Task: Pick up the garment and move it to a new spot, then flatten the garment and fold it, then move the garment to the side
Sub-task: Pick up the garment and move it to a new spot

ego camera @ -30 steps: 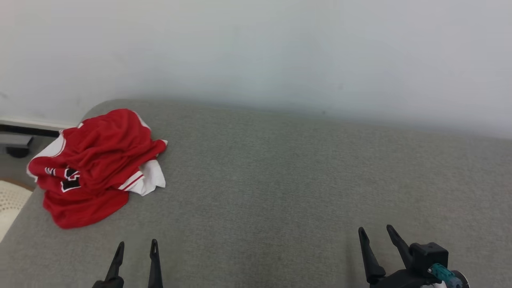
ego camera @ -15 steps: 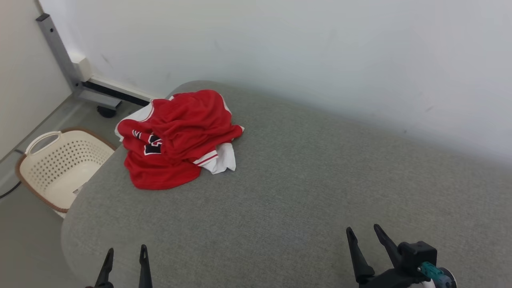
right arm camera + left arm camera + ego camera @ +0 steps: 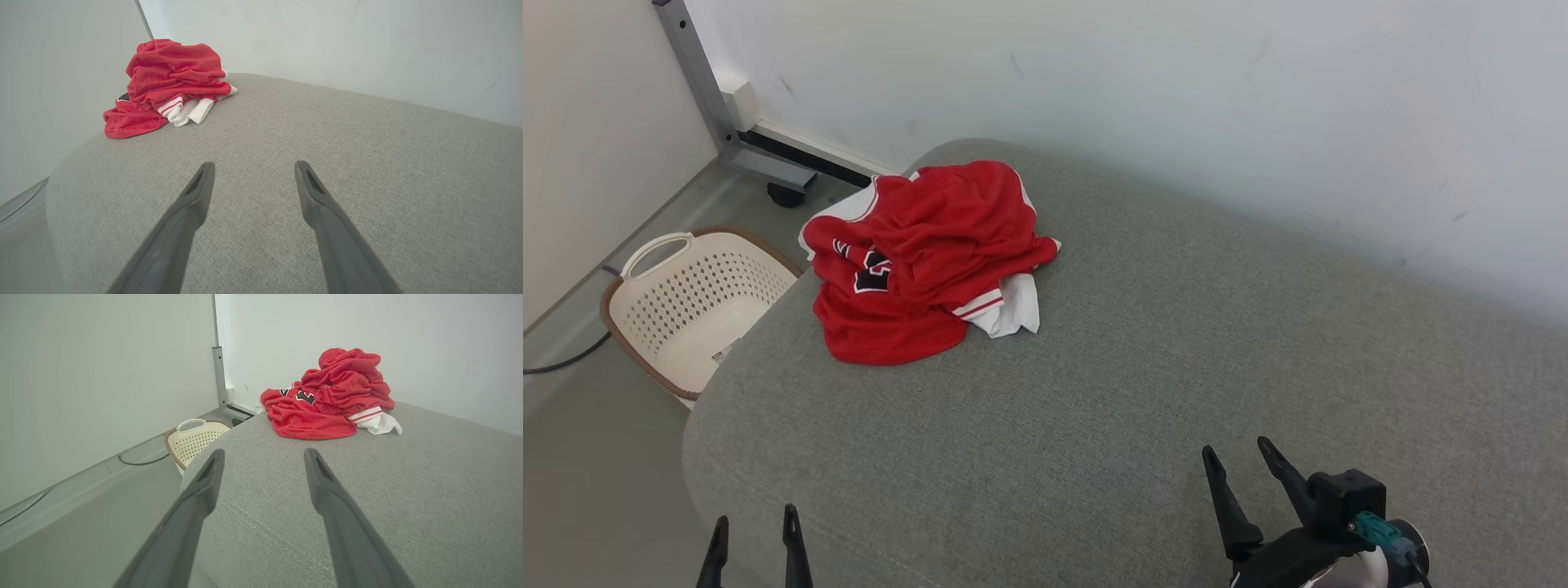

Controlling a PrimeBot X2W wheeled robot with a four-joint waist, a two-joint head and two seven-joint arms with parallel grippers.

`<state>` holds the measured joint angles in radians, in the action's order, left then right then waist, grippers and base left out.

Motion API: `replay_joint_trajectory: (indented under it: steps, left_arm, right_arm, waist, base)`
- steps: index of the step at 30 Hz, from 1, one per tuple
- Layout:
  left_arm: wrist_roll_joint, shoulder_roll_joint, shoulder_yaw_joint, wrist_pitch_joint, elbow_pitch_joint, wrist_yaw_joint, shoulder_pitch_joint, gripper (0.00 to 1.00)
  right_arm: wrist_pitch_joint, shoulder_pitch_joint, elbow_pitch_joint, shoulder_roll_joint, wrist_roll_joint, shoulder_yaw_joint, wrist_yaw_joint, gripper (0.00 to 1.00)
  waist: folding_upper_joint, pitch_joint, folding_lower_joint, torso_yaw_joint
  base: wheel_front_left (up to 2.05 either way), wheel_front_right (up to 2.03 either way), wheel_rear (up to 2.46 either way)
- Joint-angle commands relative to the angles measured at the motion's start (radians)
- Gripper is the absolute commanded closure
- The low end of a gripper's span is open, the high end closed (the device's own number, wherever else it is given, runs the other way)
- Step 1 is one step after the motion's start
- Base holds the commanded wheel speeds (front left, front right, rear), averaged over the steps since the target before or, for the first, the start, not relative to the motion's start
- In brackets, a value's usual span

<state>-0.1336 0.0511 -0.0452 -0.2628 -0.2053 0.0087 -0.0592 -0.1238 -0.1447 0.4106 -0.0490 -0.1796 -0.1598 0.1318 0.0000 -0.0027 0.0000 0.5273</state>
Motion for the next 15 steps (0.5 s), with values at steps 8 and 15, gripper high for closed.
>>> replay_joint_trajectory:
  steps: [8,15]
  left_arm:
    - [-0.01,0.013,0.052,0.005,-0.133,-0.054,0.11,0.0]
    - [-0.054,0.036,0.053,0.107,-0.312,-0.084,0.339,0.0]
  right_arm:
    - [-0.013,0.021,0.013,-0.002,-0.002,0.02,-0.002,0.0]
    - [0.011,0.044,-0.025,-0.002,0.029,0.034,-0.002,0.0]
  waist:
    - [0.0,-0.01,0.0,-0.012]
    - [0.0,0.012,0.0,-0.054]
  base:
    - [0.0,0.0,0.0]
    - [0.0,0.0,0.0]
